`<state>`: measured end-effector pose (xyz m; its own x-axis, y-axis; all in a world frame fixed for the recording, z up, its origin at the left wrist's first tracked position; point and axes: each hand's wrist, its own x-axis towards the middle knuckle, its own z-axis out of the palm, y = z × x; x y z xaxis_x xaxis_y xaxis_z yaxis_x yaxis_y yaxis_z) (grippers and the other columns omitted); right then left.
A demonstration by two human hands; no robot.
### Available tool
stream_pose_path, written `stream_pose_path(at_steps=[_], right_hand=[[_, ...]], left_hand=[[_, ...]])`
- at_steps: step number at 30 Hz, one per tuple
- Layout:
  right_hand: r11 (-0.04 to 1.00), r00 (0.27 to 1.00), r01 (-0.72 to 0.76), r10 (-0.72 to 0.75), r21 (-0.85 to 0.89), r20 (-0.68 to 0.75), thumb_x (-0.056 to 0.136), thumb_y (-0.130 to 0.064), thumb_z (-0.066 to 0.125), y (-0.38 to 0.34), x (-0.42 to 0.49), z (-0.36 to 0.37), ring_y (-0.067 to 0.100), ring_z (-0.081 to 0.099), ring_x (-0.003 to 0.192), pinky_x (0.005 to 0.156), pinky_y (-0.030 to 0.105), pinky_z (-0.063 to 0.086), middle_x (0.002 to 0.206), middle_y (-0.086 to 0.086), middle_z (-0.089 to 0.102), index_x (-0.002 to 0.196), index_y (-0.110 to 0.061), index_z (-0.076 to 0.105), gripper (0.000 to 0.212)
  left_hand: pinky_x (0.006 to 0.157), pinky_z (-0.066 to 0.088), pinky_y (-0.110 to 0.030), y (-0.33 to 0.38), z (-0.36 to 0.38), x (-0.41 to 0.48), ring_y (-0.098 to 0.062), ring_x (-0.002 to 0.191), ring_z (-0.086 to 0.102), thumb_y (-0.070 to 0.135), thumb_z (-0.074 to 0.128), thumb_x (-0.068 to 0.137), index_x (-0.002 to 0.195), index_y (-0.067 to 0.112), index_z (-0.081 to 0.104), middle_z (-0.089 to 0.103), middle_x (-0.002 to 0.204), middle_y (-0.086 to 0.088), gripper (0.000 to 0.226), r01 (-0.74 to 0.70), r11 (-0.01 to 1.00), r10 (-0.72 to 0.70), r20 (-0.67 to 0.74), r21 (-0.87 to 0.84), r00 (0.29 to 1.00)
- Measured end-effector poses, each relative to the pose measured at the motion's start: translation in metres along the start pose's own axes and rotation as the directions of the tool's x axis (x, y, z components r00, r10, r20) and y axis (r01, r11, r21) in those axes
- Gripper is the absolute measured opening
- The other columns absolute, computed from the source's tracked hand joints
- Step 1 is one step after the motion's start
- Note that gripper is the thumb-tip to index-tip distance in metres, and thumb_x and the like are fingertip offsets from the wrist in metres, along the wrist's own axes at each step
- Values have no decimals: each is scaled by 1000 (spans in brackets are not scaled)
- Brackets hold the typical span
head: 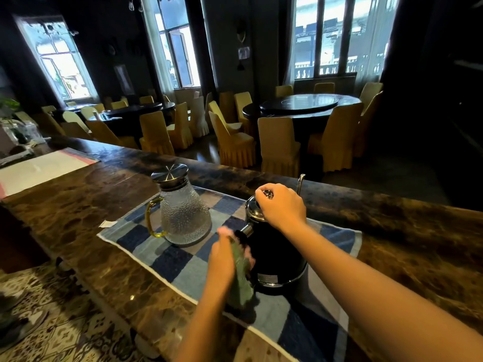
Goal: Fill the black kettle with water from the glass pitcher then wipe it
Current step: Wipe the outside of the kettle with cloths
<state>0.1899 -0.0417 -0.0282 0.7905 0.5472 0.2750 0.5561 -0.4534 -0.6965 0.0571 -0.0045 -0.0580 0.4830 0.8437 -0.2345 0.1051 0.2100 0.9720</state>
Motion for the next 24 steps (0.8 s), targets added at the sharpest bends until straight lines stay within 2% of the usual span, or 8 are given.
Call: stream_pose_path(at_steps=[4, 6, 8, 10, 13, 15, 19, 24], right_hand=[[1000, 1000, -13, 13, 4, -5, 90, -44, 46, 0, 0, 2, 27, 61, 102, 80, 36, 47, 111, 2, 70, 106, -30, 70, 31], [1000, 1000, -17, 17, 10, -5, 90, -43, 47, 0, 0, 2, 27, 61, 103, 77, 35, 46, 111, 1, 70, 106, -31, 70, 31], [1000, 1000, -21, 22, 10, -4, 90, -43, 47, 1, 0, 2, 26, 61, 102, 74, 33, 43, 110, 1, 70, 106, -31, 70, 30], [1000, 1000, -26, 26, 18, -3, 90, -44, 47, 1, -1, 1, 25, 61, 102, 74, 32, 43, 111, 0, 70, 107, -32, 69, 30], [999, 1000, -27, 27, 22, 2, 91, -45, 47, 0, -1, 1, 25, 61, 102, 74, 32, 42, 110, 0, 70, 108, -32, 69, 31], [999, 1000, -28, 28, 23, 5, 91, -45, 47, 0, -1, 0, 25, 61, 102, 73, 31, 42, 110, 0, 70, 108, -31, 69, 31], [999, 1000, -29, 29, 22, 13, 91, -45, 46, 1, 0, 1, 23, 60, 101, 73, 30, 42, 111, -1, 69, 108, -32, 69, 31], [1000, 1000, -26, 26, 9, 7, 91, -45, 46, 2, 1, 2, 24, 61, 100, 73, 31, 42, 110, -1, 70, 107, -31, 69, 32]], left_hand=[[89, 47, -50, 1, 1, 18, -35, 91, 62, 38, 39, 93, 75, 8, 62, 66, 90, -25, 42, -216, 920, 187, 119, 328, 975], [75, 47, -35, -20, 5, 2, -11, 72, 62, 40, 32, 95, 66, 13, 58, 67, 82, -18, 47, -252, 959, 270, -158, 127, 950], [71, 45, -19, -37, 13, -17, 5, 80, 61, 23, 30, 101, 105, -3, 63, 61, 111, -10, 42, -223, 966, 171, -322, -131, 931], [81, 35, -15, -51, 16, -24, -20, 118, 53, 6, 28, 101, 131, -14, 41, 46, 134, -18, 39, -134, 940, 17, -348, -315, 937], [95, 32, -28, -59, 14, -8, -35, 130, 42, 17, 27, 102, 135, -9, 40, 42, 142, -26, 43, -52, 942, -60, -322, -330, 945], [101, 36, -37, -65, 3, 12, -37, 124, 46, 24, 28, 103, 129, -6, 47, 47, 136, -27, 45, 50, 966, -106, -209, -255, 972], [61, 47, -30, -73, -24, 63, -23, 63, 52, 8, 42, 95, 67, -2, 61, 57, 59, -7, 35, 150, 965, -162, 36, 217, 986], [62, 49, -27, -48, -42, 60, -16, 59, 62, 20, 50, 92, 76, 8, 64, 67, 58, -2, 25, 257, 900, -387, 376, 352, 842]])
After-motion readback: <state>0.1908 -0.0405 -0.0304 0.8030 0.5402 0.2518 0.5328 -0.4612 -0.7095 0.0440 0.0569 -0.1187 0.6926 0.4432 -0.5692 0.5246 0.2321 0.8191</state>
